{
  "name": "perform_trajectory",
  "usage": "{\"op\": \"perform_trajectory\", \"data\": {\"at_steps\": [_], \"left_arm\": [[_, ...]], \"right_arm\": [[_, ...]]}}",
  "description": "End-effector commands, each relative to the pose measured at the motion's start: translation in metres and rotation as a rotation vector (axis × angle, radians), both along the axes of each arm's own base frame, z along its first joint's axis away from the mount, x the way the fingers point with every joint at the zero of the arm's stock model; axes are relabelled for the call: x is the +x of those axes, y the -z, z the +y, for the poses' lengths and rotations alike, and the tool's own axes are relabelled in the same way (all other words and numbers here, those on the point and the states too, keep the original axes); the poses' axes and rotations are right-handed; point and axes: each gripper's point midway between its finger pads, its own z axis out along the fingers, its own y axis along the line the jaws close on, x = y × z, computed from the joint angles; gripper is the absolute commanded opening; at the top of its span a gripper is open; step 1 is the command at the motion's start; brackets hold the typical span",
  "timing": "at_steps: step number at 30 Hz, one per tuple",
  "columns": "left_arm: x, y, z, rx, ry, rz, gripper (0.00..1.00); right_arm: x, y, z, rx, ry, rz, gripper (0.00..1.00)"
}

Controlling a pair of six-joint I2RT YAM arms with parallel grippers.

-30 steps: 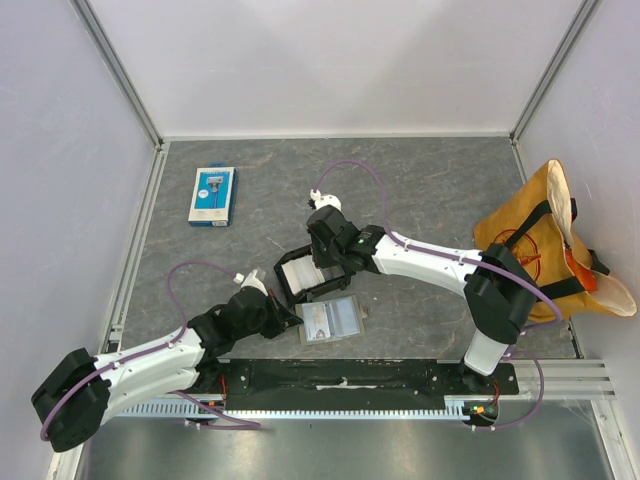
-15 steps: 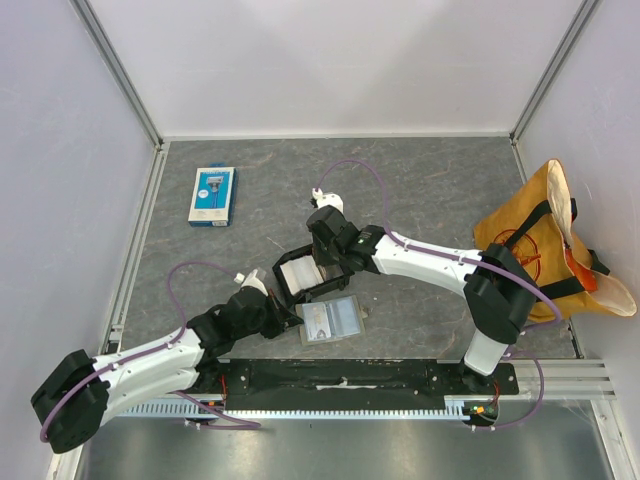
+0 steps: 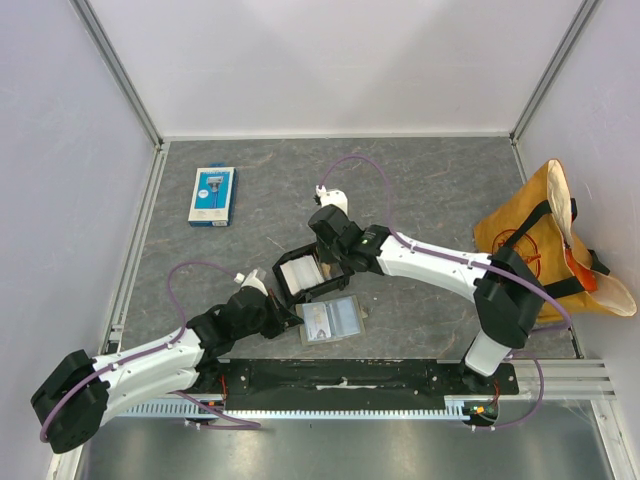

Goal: Put the credit cards into the card holder
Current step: Pick up the credit card from the storage box, then turn over the card slot in the card holder.

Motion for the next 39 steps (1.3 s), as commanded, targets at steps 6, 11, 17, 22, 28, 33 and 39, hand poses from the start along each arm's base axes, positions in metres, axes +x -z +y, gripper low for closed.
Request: {"op": "perform_trajectory", "data": {"at_steps": [6, 11, 17, 22, 28, 33, 39], "left_arm": [[0.003, -0.005, -0.002, -0.002, 0.023, -0.044, 0.02], [0.001, -0.005, -0.002, -0.004, 0.038, -0.048, 0.02], [-0.009, 0.001, -0.003, -0.01, 0.085, -0.03, 0.02], [-0.016, -0.014, -0.01, -0.069, 0.141, -0.056, 0.02], [-0.025, -0.031, -0.011, -0.16, 0.129, -0.037, 0.02], [-0.022, -0.038, -0.004, -0.176, 0.071, -0.045, 0.02], [-0.025, -0.041, -0.006, -0.19, 0.093, -0.045, 0.02]], "right_arm": [[0.002, -0.045, -0.014, 0.037, 0.033, -0.098, 0.0], [-0.022, -0.083, -0.029, 0.169, 0.012, -0.122, 0.0], [-0.081, -0.072, -0.036, 0.418, -0.052, 0.004, 0.0], [-0.12, -0.05, -0.035, 0.473, -0.054, 0.036, 0.0], [-0.145, -0.049, -0.019, 0.435, 0.018, -0.086, 0.0], [-0.153, -0.042, 0.0, 0.403, 0.045, -0.118, 0.0], [-0.16, -0.038, 0.02, 0.395, 0.02, -0.105, 0.0]]}}
